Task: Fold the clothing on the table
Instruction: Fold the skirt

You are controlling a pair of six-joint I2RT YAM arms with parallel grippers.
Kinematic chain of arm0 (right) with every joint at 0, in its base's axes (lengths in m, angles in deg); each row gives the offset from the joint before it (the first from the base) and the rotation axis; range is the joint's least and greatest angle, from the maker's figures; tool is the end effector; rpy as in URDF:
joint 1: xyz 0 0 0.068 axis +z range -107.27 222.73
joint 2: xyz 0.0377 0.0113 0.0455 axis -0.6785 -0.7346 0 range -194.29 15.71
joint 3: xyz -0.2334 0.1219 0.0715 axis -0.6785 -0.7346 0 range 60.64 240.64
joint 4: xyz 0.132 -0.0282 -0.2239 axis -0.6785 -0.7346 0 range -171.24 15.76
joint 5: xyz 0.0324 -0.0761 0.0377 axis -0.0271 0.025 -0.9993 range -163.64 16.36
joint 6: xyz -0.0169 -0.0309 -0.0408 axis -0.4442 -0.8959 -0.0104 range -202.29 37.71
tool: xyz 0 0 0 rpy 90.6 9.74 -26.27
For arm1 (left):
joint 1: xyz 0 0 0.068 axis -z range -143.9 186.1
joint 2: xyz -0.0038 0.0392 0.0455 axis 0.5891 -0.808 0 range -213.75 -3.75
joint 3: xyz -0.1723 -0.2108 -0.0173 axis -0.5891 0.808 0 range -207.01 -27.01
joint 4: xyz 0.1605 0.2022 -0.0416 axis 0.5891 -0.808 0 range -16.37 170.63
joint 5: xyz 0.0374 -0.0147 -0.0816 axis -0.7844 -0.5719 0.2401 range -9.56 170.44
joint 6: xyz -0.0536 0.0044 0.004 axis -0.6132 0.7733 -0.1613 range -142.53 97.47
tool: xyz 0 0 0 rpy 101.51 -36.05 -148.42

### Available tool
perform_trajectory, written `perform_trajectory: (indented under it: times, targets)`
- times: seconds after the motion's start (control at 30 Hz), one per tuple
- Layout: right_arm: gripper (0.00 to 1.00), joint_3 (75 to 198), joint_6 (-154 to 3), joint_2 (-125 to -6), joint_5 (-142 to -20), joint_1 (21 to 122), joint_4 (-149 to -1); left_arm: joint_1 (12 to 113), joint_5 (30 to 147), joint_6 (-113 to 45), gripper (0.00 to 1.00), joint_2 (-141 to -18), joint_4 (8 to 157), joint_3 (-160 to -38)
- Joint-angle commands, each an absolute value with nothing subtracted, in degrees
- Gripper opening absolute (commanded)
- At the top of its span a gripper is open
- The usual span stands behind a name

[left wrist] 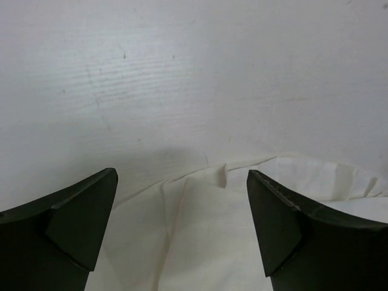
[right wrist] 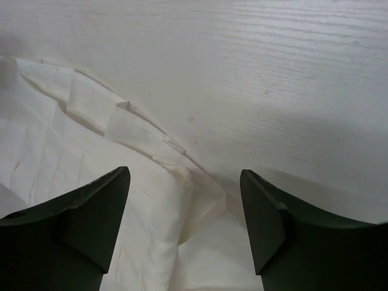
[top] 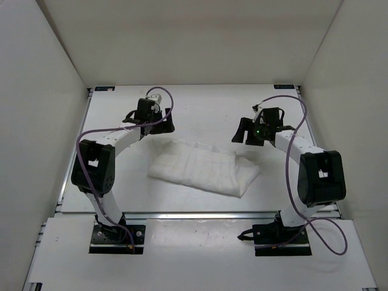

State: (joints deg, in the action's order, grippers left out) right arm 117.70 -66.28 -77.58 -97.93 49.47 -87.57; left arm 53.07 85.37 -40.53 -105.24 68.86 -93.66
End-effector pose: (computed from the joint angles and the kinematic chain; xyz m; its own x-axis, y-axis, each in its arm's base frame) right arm 0.3332 0.0542 0.1997 -0.8292 0.1550 -0.5371 -0.1492 0.8645 0.4799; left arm 0.3657 -0.1148 0.2019 -0.7684 -0.0874 -0.6340 0.1155 0.9554 -0.2718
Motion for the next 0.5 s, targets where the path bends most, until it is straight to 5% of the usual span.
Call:
perform_trajectory:
  times: [0.0,0.07,0.1,0.17,0.23,0.47]
  targets:
    - [0.71,119.89,-69.54,-69.64,-92.89,52.39,-92.08,53.32,87.03,-39.49,0.98,-100.79,66.14,-97.41]
    - [0.61,117.61,-69.19,-66.83,-91.74,54.94,-92.7,54.28,86.86,-39.06,0.88,-99.55,65.87,-96.36]
    - [0.45,116.64,-68.41,-64.99,-91.74,56.6,-92.18,55.51,86.5,-38.88,0.75,-98.68,66.04,-95.31]
    - [0.0,111.29,-65.6,-62.7,-93.66,59.5,-89.99,57.18,85.54,-38.61,0.26,-97.01,65.61,-91.62]
    - [0.0,107.59,-63.75,-61.46,-95.77,61.61,-88.05,57.98,85.97,-39.13,0.0,-95.34,65.86,-88.11]
    - [0.0,102.04,-58.74,-64.7,-92.27,66.29,-90.32,61.85,86.85,-41.16,0.0,-89.88,67.54,-76.94]
